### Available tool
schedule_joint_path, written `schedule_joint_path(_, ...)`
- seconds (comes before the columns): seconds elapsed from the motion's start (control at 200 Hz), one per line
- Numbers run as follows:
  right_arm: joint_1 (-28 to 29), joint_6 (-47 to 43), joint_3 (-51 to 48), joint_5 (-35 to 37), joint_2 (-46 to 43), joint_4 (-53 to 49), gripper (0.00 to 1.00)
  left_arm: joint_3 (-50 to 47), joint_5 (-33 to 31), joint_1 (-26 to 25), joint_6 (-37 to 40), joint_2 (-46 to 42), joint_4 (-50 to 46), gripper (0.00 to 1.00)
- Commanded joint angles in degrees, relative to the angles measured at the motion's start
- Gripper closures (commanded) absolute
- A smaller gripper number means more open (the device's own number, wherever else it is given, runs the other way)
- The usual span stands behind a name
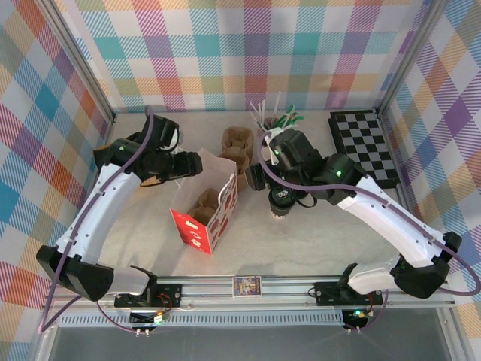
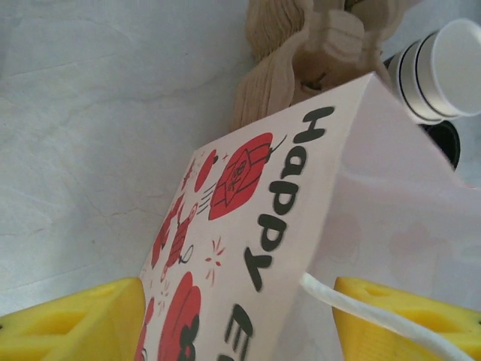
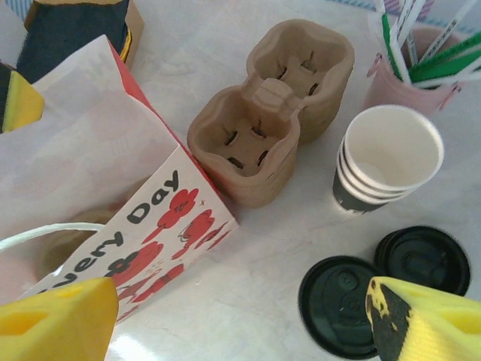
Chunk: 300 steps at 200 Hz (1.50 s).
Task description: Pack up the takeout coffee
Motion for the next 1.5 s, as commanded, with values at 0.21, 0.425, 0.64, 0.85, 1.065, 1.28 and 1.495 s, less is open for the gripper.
schedule_joint_path(0.21,0.1,4.9,5.6,-5.5,3.5,-9.1,0.14,6.2,-1.9,-0.8,1.4,3.8,-12.8,0.41)
schedule_joint_path(0.425,0.0,5.3,5.8,-6.8,4.8,-8.0,0.15,6.9,-3.4,-0.9,4.5,5.3,-15.8,0.4)
schedule_joint_path(0.64,0.1,5.3,6.9,-6.9,6.3,-6.4,0.18,4.3,-4.3,-1.0,3.8,3.6,-15.4,0.55)
schedule_joint_path(0.85,0.0,6.5,5.0,-5.9,4.9,-4.5,0.19,1.5,-2.8,-1.0,3.5,2.0,-13.2,0.74)
schedule_joint_path(1.065,0.0,8.2,3.1,-5.7,2.6,-3.7,0.21,-0.7,-3.8,-1.0,3.4,-1.8,-11.0,0.96)
schedule_joint_path(1.28,0.0,8.1,1.5,-6.7,0.9,-2.3,0.25,-2.7,-11.1,-3.7,2.7,-8.7,-7.8,1.0)
schedule_joint_path(1.495,0.0,7.8,0.5,-8.2,0.8,-0.5,0.26,-11.0,-17.6,-8.4,1.3,-19.0,-2.5,1.0)
